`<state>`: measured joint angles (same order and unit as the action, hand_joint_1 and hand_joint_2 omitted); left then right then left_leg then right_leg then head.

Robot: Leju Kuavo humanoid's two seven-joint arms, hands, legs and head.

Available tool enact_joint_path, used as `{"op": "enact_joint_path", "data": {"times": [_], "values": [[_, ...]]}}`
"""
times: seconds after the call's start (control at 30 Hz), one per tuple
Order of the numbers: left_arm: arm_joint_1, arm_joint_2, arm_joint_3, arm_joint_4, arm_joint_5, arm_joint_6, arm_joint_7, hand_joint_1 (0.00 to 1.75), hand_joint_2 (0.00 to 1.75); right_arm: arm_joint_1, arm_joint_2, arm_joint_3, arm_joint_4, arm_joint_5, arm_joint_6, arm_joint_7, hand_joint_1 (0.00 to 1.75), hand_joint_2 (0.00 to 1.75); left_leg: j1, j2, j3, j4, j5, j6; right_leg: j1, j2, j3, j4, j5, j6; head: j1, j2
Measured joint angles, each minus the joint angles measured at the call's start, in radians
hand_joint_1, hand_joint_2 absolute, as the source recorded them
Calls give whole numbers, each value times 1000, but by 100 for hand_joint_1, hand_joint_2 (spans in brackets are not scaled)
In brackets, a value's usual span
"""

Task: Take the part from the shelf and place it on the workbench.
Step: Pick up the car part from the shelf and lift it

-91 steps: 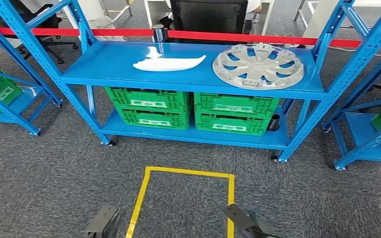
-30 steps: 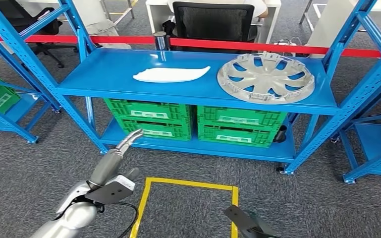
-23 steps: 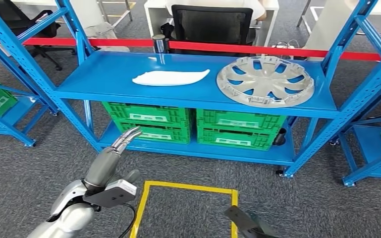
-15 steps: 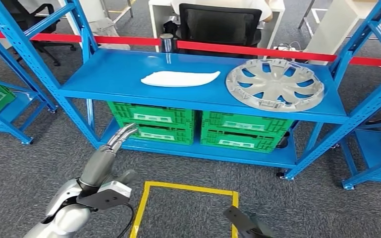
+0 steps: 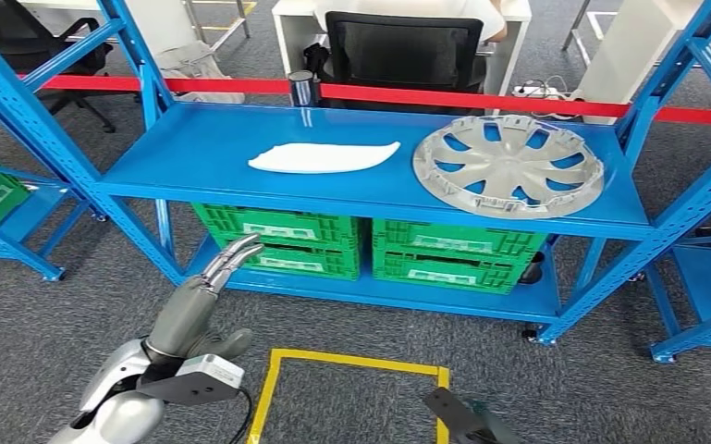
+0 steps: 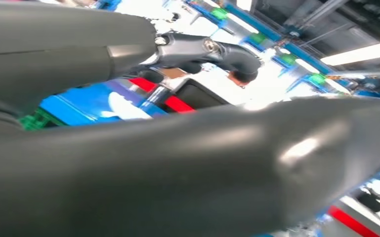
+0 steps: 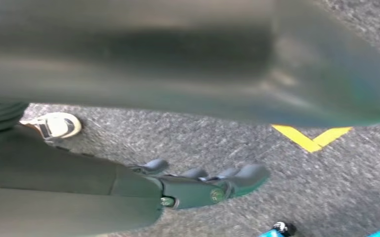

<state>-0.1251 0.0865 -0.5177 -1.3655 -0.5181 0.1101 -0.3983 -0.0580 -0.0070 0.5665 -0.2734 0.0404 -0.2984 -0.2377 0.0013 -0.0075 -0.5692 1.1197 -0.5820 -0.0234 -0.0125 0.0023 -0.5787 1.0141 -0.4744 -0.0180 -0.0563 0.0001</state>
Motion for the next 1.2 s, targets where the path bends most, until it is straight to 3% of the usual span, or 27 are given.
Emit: {"op": "enact_joint_path", "data": {"times": [0.07,0.1,0.13,0.17,0.23,0.27,0.3,0.43,0.5,0.57,0.6,0.63,0.67,0.73,0.8,0.87,0.97,1.0,1.1,1.13,1.17,1.2], "values": [[6,0,0,-2,0,-1,0,0,0,1,0,0,0,0,0,0,0,0,2,1,-82,139,-50,-6,0,-1,11,0,-10,-3,-1,0],[9,1,0,-2,0,-1,0,0,0,2,0,0,0,0,0,0,0,0,3,1,-113,180,-52,-7,0,0,17,0,-15,-3,-1,0],[12,1,0,-3,0,-2,0,0,0,3,0,0,0,0,0,0,0,0,3,1,-125,183,-33,-7,0,0,24,0,-21,-2,-1,0],[13,2,0,-5,0,-2,0,0,0,4,0,0,0,0,0,0,0,0,3,1,-118,145,7,-6,-1,1,32,0,-27,-1,-1,0],[14,2,0,-8,-1,-2,0,0,0,4,1,0,-1,-1,0,0,0,0,2,2,-68,6,95,-1,1,2,49,0,-40,6,-1,0],[14,2,0,-10,-1,-3,0,0,0,3,1,0,-1,-3,0,0,0,0,1,2,-46,-49,120,4,2,3,54,1,-47,11,-1,0],[15,2,0,-12,-1,-4,0,0,0,3,1,-2,-1,-9,0,0,0,0,0,2,-34,-82,130,10,4,3,56,1,-52,17,-1,0],[14,2,0,-27,-5,-20,0,0,0,3,1,-17,-1,-37,-2,-4,0,0,-2,0,-25,-100,122,39,2,2,58,6,-66,41,1,0],[6,-4,-1,-35,-8,-37,4,0,0,5,1,-26,-1,-52,-6,-11,0,0,1,3,-15,-106,119,51,1,2,21,84,-103,49,2,0],[-4,-12,-2,-37,-5,-51,8,0,0,12,1,-38,-1,-64,-13,-22,0,0,-2,6,-10,-106,111,58,2,2,-61,220,-152,52,2,0],[-7,-16,-3,-38,-2,-56,9,0,0,17,0,-43,-1,-66,-17,-26,0,0,-3,7,-6,-106,107,59,2,2,-97,269,-159,52,2,0],[-9,-18,-3,-39,1,-57,10,0,0,22,-1,-47,-1,-64,-21,-28,0,0,-5,7,0,-105,102,59,2,2,-117,283,-145,50,2,0],[-9,-19,-3,-42,3,-57,11,0,0,26,-2,-48,-2,-59,-23,-27,0,0,-6,7,7,-105,97,58,3,2,-116,259,-112,48,2,0],[-8,-20,-2,-52,4,-55,15,0,0,29,-5,-48,-4,-43,-25,-15,0,0,-7,7,24,-105,85,54,5,1,-70,129,-26,39,2,0],[-1,-20,2,-67,4,-53,18,0,0,28,-8,-47,-7,-26,-21,2,0,0,-10,7,33,-104,73,45,10,-1,-28,29,12,31,2,0],[11,-21,9,-82,3,-53,20,0,0,28,-9,-45,-11,-13,-17,16,0,0,-11,8,36,-106,64,35,14,-1,-19,10,6,23,2,0],[26,-20,21,-101,-3,-52,21,0,0,28,-10,-39,-14,3,-9,32,0,0,-9,8,31,-79,46,16,7,0,-5,1,2,8,1,0],[30,-20,25,-105,-5,-52,21,0,0,28,-10,-37,-14,8,-5,37,0,0,-8,7,11,-35,25,9,4,0,3,-2,0,3,1,0],[42,-19,31,-108,-10,-52,21,0,0,27,-9,-30,-15,11,0,59,0,0,0,7,-105,156,-38,-6,4,0,19,-3,-14,-3,0,0],[44,-19,31,-108,-10,-53,20,0,0,28,-8,-29,-15,7,1,65,0,0,3,7,-130,181,-31,-8,3,0,24,-3,-20,-2,0,0],[44,-19,31,-107,-10,-55,18,0,0,28,-7,-29,-15,3,3,68,0,0,5,7,-135,166,-2,-10,3,2,32,-3,-26,0,0,0],[44,-19,31,-107,-10,-58,16,0,0,28,-6,-29,-15,0,4,70,0,0,6,7,-120,115,43,-11,1,4,42,-3,-32,2,0,0]]}}
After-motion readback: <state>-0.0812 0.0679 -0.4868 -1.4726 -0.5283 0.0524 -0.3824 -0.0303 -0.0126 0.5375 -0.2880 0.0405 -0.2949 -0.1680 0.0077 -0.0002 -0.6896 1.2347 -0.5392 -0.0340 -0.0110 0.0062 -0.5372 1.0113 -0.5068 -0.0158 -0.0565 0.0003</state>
